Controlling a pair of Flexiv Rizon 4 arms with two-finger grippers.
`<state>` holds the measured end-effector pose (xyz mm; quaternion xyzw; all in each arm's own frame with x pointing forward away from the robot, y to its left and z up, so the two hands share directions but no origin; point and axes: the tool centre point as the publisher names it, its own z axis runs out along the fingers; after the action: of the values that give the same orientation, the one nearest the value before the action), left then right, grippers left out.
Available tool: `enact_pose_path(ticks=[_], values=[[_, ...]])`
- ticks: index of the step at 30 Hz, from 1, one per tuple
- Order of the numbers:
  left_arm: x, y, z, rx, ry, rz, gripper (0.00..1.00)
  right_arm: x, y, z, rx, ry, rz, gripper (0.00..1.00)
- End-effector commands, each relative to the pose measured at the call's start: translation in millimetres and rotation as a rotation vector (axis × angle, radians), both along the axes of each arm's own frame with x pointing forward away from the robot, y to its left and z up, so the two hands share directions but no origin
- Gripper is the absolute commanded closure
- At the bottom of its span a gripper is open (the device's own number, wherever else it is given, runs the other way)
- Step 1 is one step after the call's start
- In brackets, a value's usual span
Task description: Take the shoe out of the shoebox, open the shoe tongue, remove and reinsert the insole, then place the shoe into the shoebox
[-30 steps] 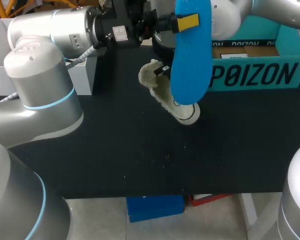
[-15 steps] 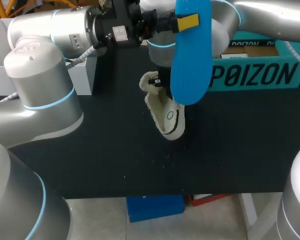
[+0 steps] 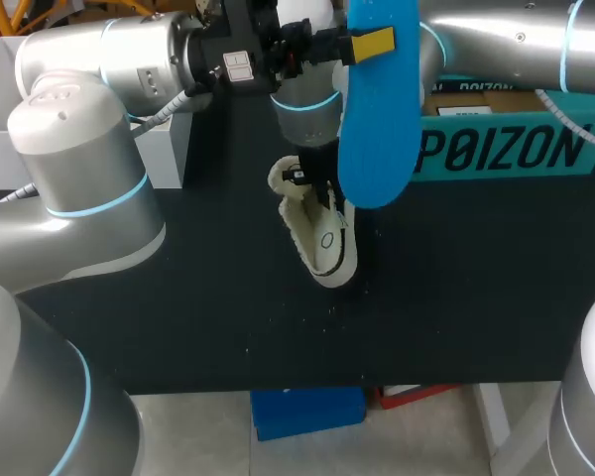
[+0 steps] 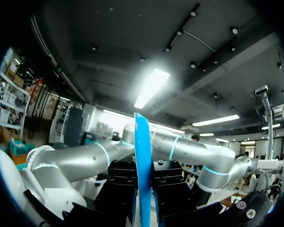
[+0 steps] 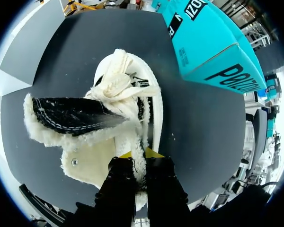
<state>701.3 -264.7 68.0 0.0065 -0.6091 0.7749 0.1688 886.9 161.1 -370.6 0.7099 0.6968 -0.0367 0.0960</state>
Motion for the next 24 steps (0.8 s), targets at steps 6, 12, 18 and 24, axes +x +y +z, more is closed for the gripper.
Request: enact_pose_path(ticks=[6, 12, 18, 24], values=[[-0.9, -1.1, -0.4, 0.001, 0.0, 0.004, 1.0, -2.5, -5.5, -11.2, -0.008, 0.013, -0.026, 1.0], [-0.9, -1.1, -0.4, 0.001, 0.0, 0.004, 1.0, -4.1, -14.6, -16.3, 0.01, 0.027, -0.065, 1.0], [-0.9, -1.1, -0.4, 0.001, 0.0, 0.004, 1.0, -7.7, -28.3, -16.5, 0.056, 0.04, -0.131, 1.0], [-0.9, -1.1, -0.4, 0.001, 0.0, 0.004, 1.0, -9.3, -47.9, -2.3, 0.104, 0.024, -0.192, 0.0]])
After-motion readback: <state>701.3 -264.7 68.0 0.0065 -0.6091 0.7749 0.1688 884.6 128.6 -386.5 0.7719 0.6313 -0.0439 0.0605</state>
